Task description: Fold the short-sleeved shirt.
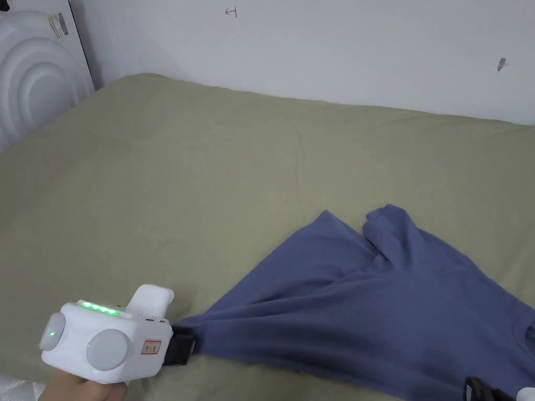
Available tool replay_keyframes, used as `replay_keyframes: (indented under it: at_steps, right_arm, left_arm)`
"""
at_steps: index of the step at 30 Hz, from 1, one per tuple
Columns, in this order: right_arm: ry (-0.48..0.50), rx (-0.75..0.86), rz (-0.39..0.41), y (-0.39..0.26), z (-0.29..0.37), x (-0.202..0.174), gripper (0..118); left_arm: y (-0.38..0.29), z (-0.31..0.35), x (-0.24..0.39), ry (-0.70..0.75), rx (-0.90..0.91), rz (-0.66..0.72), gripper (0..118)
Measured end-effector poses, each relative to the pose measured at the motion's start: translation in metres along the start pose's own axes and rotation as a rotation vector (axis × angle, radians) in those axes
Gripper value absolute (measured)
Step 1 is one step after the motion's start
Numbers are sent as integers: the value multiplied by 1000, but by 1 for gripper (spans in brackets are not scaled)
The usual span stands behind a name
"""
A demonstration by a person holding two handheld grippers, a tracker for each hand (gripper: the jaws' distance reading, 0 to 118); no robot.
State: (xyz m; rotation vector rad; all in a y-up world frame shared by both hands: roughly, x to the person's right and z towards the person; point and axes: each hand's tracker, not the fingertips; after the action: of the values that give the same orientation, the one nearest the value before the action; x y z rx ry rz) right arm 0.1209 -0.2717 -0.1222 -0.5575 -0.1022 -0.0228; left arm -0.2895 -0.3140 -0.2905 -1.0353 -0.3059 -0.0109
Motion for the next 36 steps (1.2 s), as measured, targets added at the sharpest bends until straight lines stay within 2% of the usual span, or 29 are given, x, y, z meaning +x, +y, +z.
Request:
replay_keyframes:
  at_steps: [2,4,5,11,15,22,23,24,25,26,27,28,29,32,34,35,36]
  right_arm:
    - [3,-20,-12,2,-6,10,2]
    - [8,-38,-20,4,-12,18,2]
    - [7,-44,-21,6,-15,22,2]
    - [17,-68,-21,43,-62,60,2]
    - [26,-89,-31,92,-128,90,2]
    - [27,-237,74,152,-268,123,2]
    - [15,-263,91,156,-283,127,10]
    - [-4,-315,118,158,-300,130,41]
    - [-17,-364,144,160,-315,134,100]
    - [-24,-418,148,158,-327,136,118]
    - [-41,-435,152,154,-331,140,113]
    - [-9,-435,159,151,-335,137,103]
    - [-43,-454,164,151,-341,136,100]
    - [-33,-511,183,137,-363,137,99]
    - [-38,-501,166,144,-347,120,95]
    - [-46,-512,168,147,-343,115,82]
    - [-33,-515,167,150,-335,109,60]
  left_arm:
    - [0,4,2,-68,23,31,2]
    - [-2,-1,5,-9,1,-53,2]
    - [-3,-3,5,3,2,-51,2]
    - [-4,-11,-11,-29,9,48,2]
    - [-6,-6,6,-21,8,55,2]
    - [-3,-7,10,-28,2,97,2]
    - [-3,-7,10,-30,1,106,3]
    - [-2,-10,3,-35,-1,111,3]
    - [-2,-10,2,-35,-2,113,3]
    - [-2,-11,2,-37,-5,113,3]
    - [-2,-11,2,-36,-6,111,3]
    - [4,-8,11,-34,-7,110,3]
    - [5,-8,12,-35,-11,111,3]
    - [7,-11,13,-36,-17,109,3]
    - [9,-13,14,-35,-23,111,3]
    - [10,-13,15,-35,-24,114,3]
    - [10,-13,15,-32,-25,112,3]
